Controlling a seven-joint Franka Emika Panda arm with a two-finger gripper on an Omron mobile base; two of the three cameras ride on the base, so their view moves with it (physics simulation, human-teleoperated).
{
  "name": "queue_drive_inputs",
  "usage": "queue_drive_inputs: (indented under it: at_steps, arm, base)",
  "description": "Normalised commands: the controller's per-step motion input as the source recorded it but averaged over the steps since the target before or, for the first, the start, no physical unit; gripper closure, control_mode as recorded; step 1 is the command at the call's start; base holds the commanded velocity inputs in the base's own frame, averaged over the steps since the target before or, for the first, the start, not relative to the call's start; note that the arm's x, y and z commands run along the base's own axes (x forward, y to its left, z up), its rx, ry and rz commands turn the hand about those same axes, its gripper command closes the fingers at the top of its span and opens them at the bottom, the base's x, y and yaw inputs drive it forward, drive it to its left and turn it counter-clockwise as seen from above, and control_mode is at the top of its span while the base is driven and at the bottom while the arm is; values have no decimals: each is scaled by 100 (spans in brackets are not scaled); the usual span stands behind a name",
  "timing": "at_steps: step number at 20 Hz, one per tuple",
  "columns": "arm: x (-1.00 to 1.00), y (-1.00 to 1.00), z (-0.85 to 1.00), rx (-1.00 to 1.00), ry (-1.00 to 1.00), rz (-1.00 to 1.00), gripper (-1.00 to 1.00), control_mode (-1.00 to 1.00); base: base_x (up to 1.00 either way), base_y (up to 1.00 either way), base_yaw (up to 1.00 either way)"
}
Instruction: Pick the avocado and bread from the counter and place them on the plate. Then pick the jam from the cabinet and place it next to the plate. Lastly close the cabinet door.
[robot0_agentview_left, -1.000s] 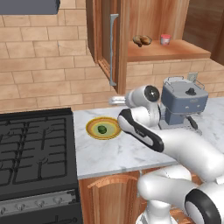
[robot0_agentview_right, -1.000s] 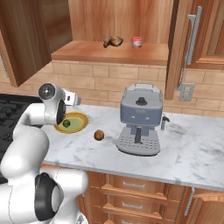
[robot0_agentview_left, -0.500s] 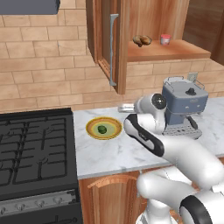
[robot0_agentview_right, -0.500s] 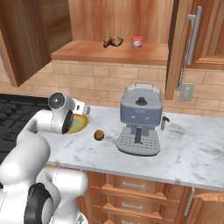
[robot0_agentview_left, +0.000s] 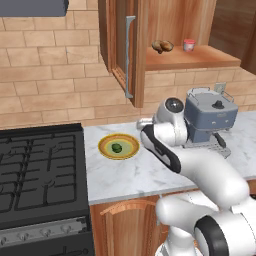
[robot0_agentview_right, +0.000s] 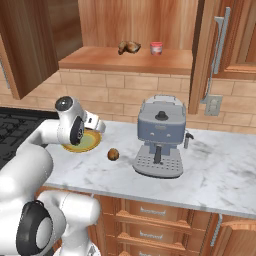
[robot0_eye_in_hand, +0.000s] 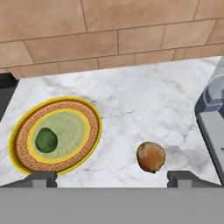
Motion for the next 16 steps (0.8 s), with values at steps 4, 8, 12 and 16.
queue_drive_inputs:
  at_steps: [4,8,12,16]
  arm:
    - [0,-17,-4,-8,18,1,-100,-100]
    - [-1,-18,-20,-5,9,5,-100,-100]
    - [-6,-13,-18,-2,0,5,-100,-100]
    - [-9,-16,-26,0,0,5,-100,-100]
  base:
    - [0,0,0]
    - [0,0,0]
    - [0,0,0]
    - [0,0,0]
